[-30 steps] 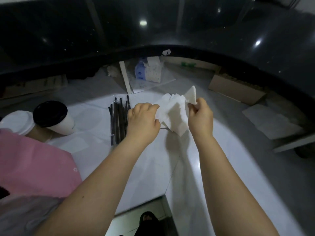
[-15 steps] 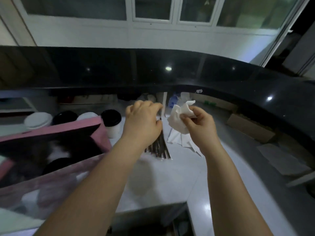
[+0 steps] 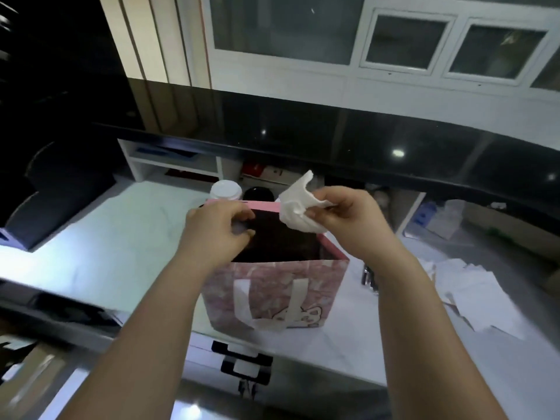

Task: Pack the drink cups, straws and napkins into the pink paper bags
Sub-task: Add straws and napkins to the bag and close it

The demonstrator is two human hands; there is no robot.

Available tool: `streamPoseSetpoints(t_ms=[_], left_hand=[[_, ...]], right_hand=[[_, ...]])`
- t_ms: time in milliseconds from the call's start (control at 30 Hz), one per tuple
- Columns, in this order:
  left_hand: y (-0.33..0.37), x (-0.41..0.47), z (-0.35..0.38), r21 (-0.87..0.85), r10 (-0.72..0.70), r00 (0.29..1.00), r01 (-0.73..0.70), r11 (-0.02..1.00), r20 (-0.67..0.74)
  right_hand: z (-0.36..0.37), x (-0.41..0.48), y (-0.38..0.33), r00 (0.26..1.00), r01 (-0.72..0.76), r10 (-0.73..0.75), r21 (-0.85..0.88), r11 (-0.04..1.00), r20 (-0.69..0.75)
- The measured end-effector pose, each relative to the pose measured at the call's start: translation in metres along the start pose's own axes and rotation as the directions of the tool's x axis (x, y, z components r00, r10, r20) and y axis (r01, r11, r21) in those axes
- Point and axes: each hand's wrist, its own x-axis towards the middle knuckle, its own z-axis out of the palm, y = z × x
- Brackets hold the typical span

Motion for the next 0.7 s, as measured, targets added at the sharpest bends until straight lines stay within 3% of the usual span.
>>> streamPoseSetpoints(t_ms=[100, 200, 400, 500, 567, 633, 700], left_hand=[[-0.020, 0.005, -0.005, 0.047, 0.014, 0.997, -0.017, 0.999, 0.082], [-0.038, 0.010, -0.003, 0.013, 0.063, 0.983, -0.066, 0.998, 0.173], [-0.057, 0.010, 0.008, -0.121, 0.167, 0.970, -0.147, 0.982, 0.176], [-0.058, 0.007, 0.008, -0.206, 0.176, 0.981, -0.156, 0.966, 0.083], [-0.056, 0.003, 0.008, -0.279, 0.163, 0.987, -0.158, 0.947, -0.007], [-0.053, 0.000, 0.007, -0.402, 0.090, 0.991, -0.120, 0.908, -0.094], [-0.052, -0.005, 0.005, -0.553, -0.007, 0.989, -0.076, 0.830, -0.147]], right_hand=[[0.023, 0.015, 0.006, 0.987, -0.012, 0.038, -0.164, 0.986, 0.159], [0.043, 0.034, 0.020, 0.942, 0.022, 0.132, -0.451, 0.892, 0.307], [0.066, 0.058, 0.039, 0.939, 0.076, 0.211, -0.762, 0.643, 0.272], [0.064, 0.059, 0.038, 0.939, -0.007, 0.253, -0.722, 0.692, 0.233], [0.055, 0.051, 0.034, 0.958, 0.031, 0.160, -0.641, 0.767, 0.238], [0.041, 0.039, 0.027, 0.973, 0.041, 0.064, -0.433, 0.900, 0.224], [0.027, 0.026, 0.023, 0.993, -0.002, 0.020, -0.157, 0.988, 0.114]])
